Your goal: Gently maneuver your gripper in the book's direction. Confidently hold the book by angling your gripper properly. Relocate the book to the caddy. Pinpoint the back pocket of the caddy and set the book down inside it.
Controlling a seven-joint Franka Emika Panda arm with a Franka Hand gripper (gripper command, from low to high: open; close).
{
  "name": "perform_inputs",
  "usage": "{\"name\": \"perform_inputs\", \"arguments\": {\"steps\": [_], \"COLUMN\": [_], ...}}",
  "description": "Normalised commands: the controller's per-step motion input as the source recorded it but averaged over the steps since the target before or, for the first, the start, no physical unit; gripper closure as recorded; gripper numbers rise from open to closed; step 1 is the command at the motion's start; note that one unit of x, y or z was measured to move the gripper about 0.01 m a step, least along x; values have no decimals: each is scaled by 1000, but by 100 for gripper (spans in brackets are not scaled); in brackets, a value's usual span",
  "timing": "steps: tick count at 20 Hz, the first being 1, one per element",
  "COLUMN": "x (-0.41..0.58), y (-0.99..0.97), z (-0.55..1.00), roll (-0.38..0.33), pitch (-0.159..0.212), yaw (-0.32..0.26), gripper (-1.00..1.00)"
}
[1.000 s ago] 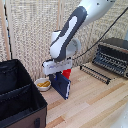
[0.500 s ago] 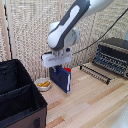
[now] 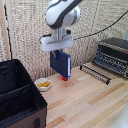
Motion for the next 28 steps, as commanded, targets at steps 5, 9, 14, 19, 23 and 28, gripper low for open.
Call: {"name": "perform_inputs", "arguments": {"steps": [5, 9, 14, 19, 23, 28], "x": [3, 0, -1, 0, 0, 49], "y": [23, 0, 32, 231, 432, 591], "z": [690, 606, 535, 423, 409, 513], "roll": [10, 19, 28, 23, 9, 0], "pitch": [-1, -6, -4, -4, -1, -5], "yaw": [-322, -340, -328, -286, -229, -174], "gripper": [100, 100, 100, 100, 100, 100]}}
